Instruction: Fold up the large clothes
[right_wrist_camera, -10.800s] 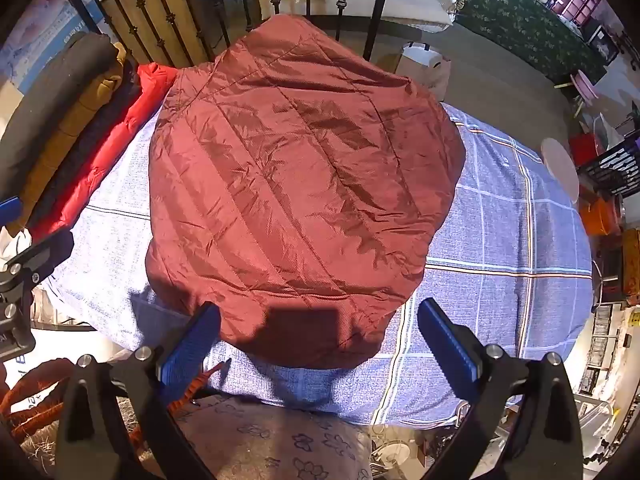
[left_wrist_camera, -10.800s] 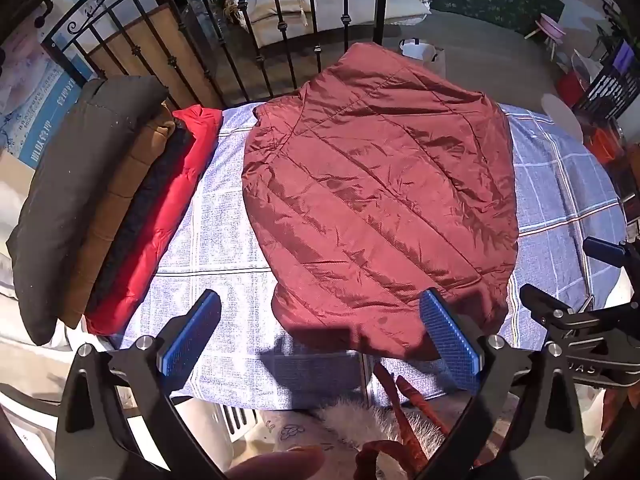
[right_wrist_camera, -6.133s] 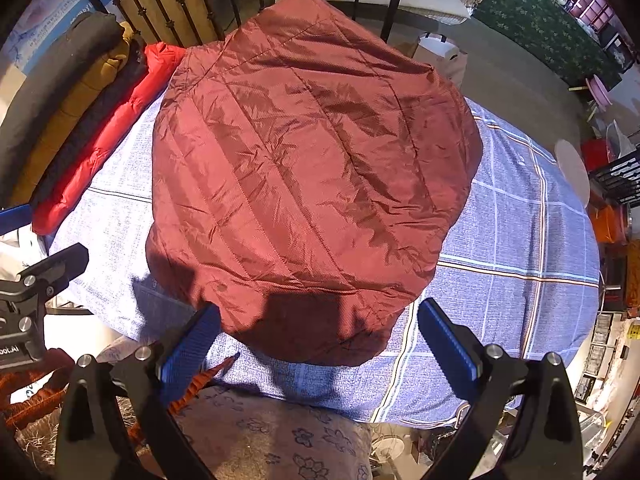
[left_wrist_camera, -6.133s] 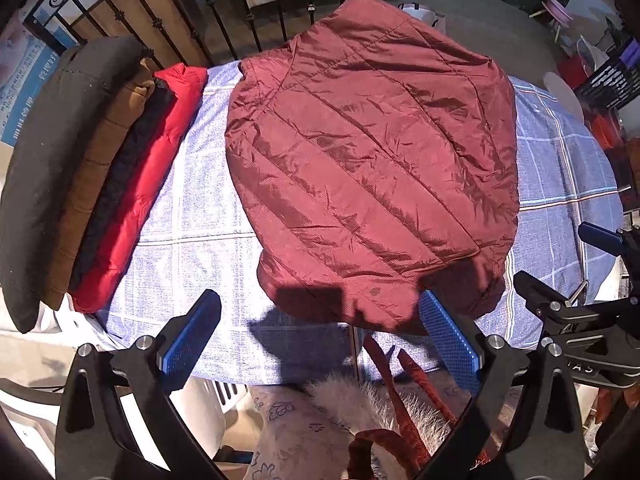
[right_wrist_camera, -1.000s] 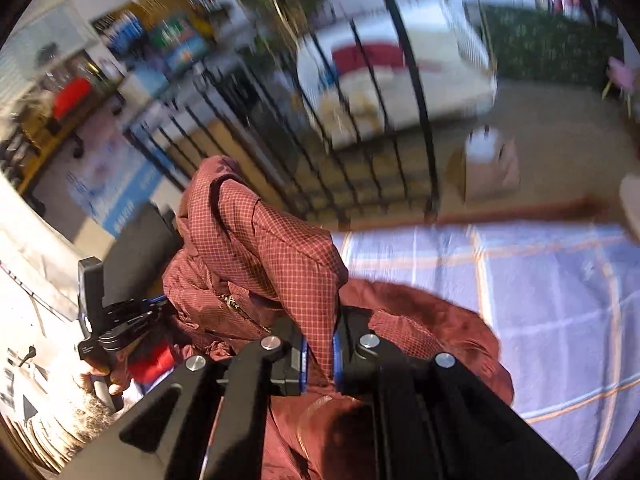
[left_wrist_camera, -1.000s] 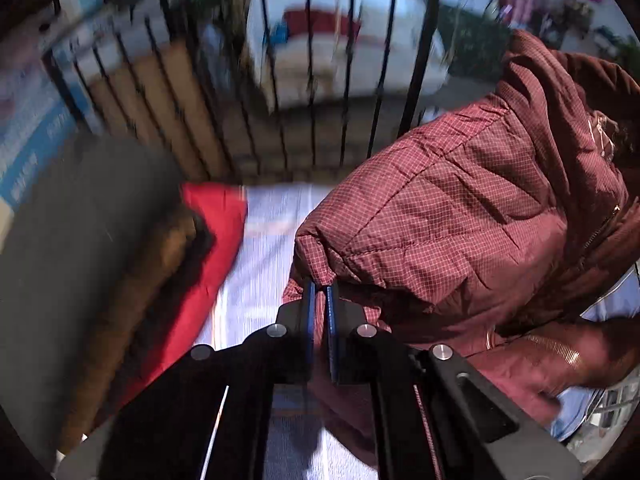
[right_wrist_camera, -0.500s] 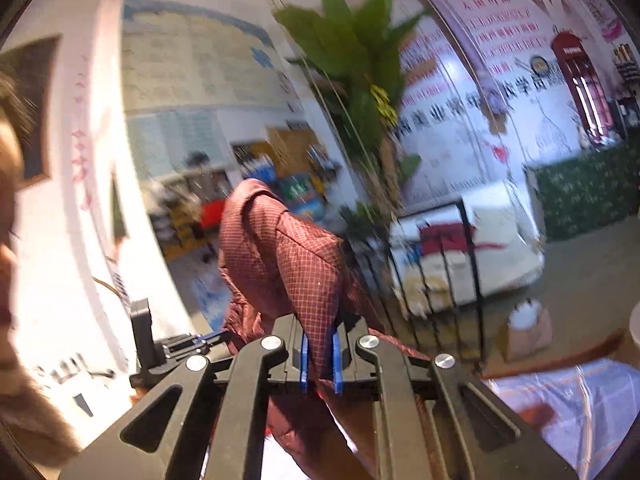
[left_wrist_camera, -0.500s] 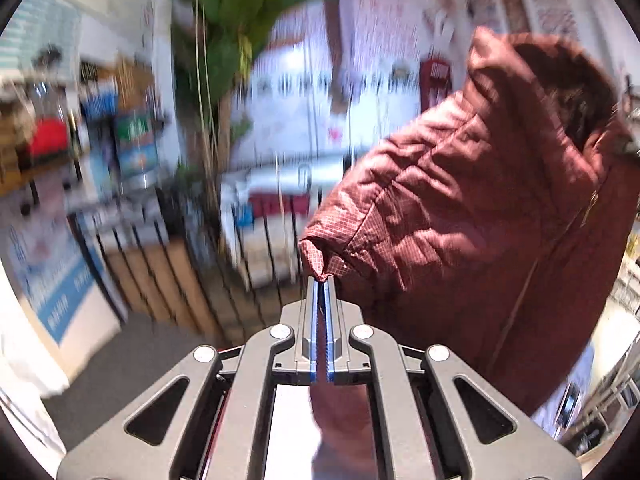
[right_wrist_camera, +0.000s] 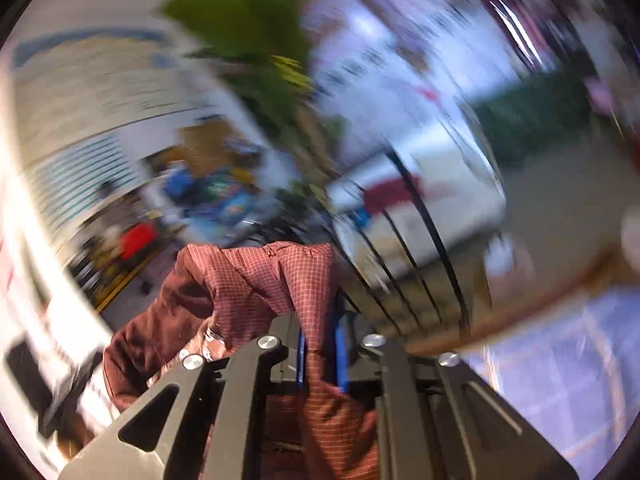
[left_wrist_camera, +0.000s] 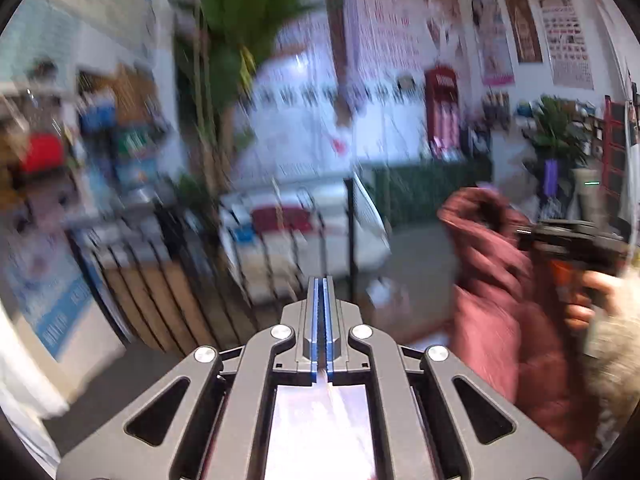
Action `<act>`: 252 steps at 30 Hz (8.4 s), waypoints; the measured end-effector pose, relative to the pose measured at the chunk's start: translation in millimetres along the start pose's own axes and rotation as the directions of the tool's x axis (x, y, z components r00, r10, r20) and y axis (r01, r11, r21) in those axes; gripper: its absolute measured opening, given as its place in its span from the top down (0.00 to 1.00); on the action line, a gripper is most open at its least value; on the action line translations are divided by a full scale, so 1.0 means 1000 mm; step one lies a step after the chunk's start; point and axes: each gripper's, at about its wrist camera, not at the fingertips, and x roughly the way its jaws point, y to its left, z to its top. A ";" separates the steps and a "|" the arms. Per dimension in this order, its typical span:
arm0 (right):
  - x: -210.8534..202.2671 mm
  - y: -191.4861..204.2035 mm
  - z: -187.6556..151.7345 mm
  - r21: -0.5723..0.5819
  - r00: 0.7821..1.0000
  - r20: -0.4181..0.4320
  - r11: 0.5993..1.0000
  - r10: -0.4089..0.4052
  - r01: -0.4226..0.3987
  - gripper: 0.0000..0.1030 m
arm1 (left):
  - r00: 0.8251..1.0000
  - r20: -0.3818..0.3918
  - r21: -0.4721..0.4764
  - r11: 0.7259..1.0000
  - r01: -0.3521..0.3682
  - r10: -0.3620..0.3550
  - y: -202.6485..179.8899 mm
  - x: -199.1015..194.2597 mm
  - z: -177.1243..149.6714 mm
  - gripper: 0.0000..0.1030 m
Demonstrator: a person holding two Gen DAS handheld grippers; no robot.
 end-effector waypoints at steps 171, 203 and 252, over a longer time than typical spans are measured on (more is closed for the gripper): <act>-0.087 -0.433 -0.065 -0.121 0.614 -0.370 0.691 -0.698 0.713 0.15 | 0.560 -0.626 0.363 0.839 -0.406 0.542 0.037 0.305 -0.338 0.05; -0.072 -0.364 -0.246 0.089 0.555 -0.629 0.659 -0.544 0.747 0.15 | 0.665 -0.639 0.377 0.911 -0.167 0.387 0.067 0.366 -0.362 0.08; -0.060 -0.319 -0.360 0.234 0.600 -0.793 0.854 -0.109 0.464 0.86 | 0.595 -0.791 -0.166 0.986 0.021 -0.146 -0.019 0.197 -0.441 0.61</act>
